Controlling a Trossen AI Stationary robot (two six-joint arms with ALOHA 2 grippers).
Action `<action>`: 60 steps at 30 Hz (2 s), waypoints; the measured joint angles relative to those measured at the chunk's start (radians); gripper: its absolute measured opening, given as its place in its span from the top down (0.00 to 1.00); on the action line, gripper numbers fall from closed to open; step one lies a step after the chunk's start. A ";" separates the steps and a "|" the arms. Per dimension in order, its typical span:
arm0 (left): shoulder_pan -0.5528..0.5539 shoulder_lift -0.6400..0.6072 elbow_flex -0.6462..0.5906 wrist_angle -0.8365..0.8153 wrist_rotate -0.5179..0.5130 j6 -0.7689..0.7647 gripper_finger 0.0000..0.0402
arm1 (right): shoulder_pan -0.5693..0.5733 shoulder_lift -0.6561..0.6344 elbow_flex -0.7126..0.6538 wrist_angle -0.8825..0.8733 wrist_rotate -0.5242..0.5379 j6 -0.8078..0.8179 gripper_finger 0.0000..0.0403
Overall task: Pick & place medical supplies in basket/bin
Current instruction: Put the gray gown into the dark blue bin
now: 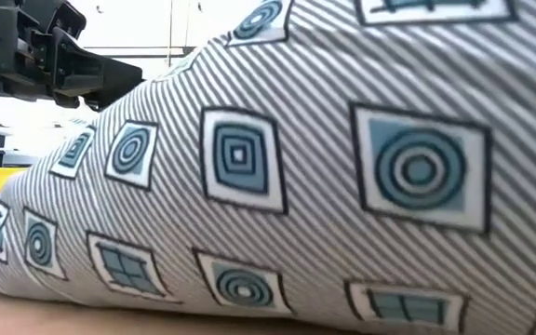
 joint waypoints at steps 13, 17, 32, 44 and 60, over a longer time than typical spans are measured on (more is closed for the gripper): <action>-0.001 0.000 0.000 0.014 0.000 -0.002 0.44 | 0.060 0.041 -0.075 -0.039 0.009 -0.022 0.44; -0.001 0.000 0.000 0.014 0.000 -0.002 0.44 | 0.068 0.095 -0.096 -0.067 -0.009 -0.022 0.44; -0.001 0.000 0.000 0.015 0.000 -0.008 0.44 | 0.076 0.205 -0.096 -0.007 0.263 0.034 0.44; 0.000 0.000 0.000 0.014 0.000 -0.008 0.44 | 0.092 0.215 -0.096 -0.013 0.489 -0.050 0.49; -0.001 0.000 0.000 0.014 0.000 -0.009 0.44 | 0.058 0.214 -0.096 -0.011 0.633 -0.264 0.49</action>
